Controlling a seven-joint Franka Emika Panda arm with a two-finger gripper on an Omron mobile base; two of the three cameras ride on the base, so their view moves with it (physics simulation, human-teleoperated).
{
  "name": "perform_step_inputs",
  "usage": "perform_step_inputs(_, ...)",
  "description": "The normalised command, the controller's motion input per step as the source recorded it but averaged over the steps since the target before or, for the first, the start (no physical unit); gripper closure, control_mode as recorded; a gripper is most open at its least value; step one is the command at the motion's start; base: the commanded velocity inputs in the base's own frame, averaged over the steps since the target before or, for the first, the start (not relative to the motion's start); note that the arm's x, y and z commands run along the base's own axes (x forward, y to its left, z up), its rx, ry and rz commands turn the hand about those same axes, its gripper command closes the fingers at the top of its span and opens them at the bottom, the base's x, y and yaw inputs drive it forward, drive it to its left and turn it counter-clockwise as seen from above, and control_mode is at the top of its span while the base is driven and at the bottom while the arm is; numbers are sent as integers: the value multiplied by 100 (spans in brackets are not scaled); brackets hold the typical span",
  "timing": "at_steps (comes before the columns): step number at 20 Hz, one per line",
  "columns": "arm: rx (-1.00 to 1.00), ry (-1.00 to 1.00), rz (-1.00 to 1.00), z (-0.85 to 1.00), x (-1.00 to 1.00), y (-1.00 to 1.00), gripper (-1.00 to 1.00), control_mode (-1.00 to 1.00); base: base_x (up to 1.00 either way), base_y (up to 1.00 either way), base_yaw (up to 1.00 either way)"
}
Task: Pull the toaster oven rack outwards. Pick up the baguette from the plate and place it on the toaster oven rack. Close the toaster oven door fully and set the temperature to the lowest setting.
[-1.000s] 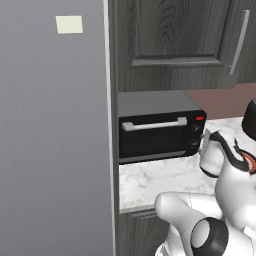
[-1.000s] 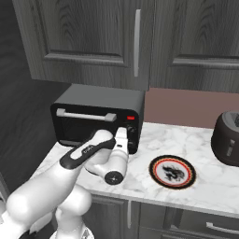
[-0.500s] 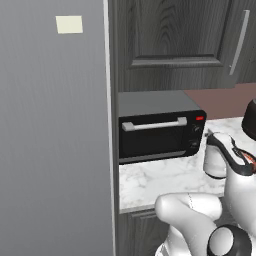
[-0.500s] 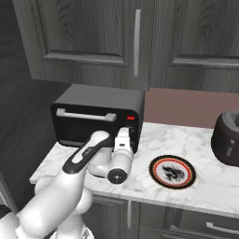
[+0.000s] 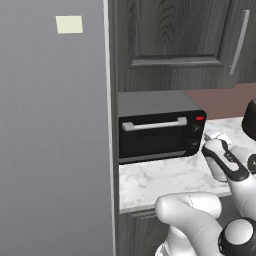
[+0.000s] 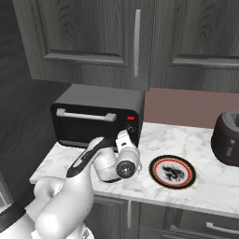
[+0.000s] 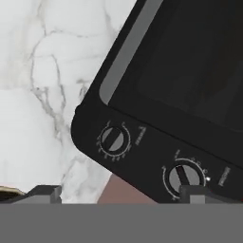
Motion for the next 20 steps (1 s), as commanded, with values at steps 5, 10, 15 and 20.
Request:
perform_step_inputs(5,-27,5,20,-21,-1,2,-100,-100,0,0,0)
perform_step_inputs(10,-6,-10,3,-30,0,8,-100,-100,0,0,0)
perform_step_inputs(15,-10,-19,1,-47,0,13,-100,-100,0,0,0)
perform_step_inputs(20,-5,-21,0,-2,0,20,-100,-100,0,0,0)
